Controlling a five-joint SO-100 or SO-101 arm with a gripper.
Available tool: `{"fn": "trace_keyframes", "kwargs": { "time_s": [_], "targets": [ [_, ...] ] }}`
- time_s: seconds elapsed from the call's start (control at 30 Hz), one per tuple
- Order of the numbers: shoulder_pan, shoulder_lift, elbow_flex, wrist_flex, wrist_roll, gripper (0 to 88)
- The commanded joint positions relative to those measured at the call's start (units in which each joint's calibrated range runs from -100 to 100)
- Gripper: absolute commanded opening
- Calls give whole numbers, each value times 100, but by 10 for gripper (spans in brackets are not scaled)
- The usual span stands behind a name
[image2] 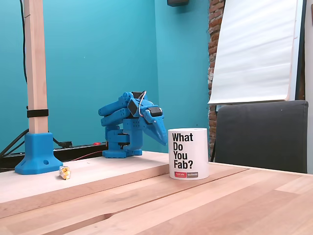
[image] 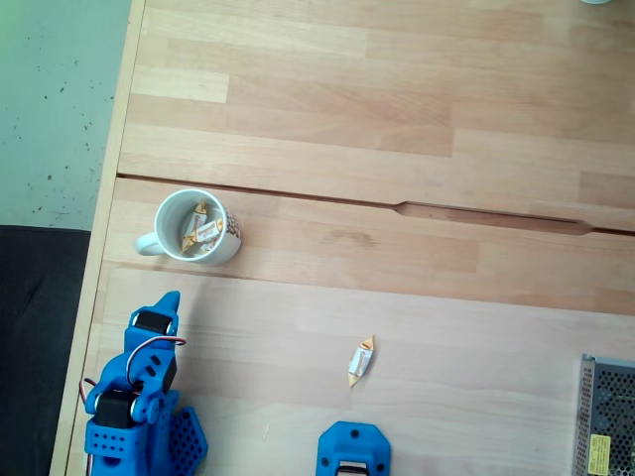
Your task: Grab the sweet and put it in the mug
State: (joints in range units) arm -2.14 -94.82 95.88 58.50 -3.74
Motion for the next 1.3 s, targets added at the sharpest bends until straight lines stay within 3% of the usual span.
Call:
{"fn": "trace_keyframes", "kwargs": {
  "time_s": [0.0,0.4,1.27],
  "targets": [
    [-11,-53,-34,13,-10,0],
    [-18,-53,-69,13,20,0],
    [-91,-53,-2076,-20,-29,0]
  ]
}}
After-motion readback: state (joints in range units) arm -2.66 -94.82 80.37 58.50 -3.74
